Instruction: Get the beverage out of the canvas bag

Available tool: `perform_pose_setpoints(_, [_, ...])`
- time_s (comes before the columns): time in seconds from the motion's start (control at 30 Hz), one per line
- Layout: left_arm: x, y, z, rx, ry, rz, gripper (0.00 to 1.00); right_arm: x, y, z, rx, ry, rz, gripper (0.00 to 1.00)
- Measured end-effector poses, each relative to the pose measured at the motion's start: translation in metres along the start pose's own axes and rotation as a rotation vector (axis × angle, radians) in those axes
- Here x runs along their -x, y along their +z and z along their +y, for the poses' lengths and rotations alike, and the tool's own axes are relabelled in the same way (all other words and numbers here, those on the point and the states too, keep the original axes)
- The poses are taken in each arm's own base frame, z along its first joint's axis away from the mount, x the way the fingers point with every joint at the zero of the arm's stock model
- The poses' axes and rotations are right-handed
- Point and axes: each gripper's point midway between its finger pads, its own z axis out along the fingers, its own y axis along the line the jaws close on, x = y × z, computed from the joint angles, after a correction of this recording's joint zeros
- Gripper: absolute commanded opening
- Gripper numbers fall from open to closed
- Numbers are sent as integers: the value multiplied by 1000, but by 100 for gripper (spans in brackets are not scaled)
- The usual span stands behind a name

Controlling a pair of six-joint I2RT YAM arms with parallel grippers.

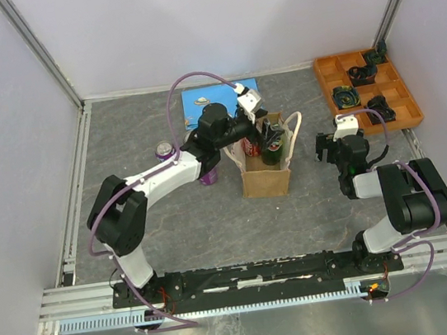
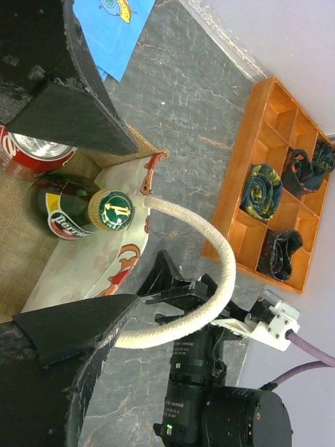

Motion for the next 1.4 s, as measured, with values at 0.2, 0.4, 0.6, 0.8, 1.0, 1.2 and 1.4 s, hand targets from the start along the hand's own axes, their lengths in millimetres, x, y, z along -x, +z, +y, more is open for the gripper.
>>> perform_pose_setpoints(0.2, [-1, 14, 6, -1, 14, -7, 84, 0, 0, 0, 0, 0, 0, 99])
perform_pose_setpoints(0.4, [-13, 24, 11, 0, 11, 4, 79, 0, 0, 0, 0, 0, 0, 99])
perform_pose_setpoints(0.6, [-28, 37, 17, 2, 6, 26, 75, 0, 0, 0, 0, 0, 0, 99])
perform_pose_setpoints(0.8, [-36, 43, 20, 2, 3, 32, 67, 0, 0, 0, 0, 0, 0, 99])
perform_pose_setpoints(1.0, [-48, 46, 21, 2, -6, 49, 59, 0, 0, 0, 0, 0, 0, 99])
perform_pose_setpoints(1.2, [-53, 47, 21, 2, -17, 57, 38, 0, 0, 0, 0, 0, 0, 99])
perform_pose_setpoints(1.4, [-53, 48, 20, -1, -20, 56, 3, 0, 0, 0, 0, 0, 0, 99])
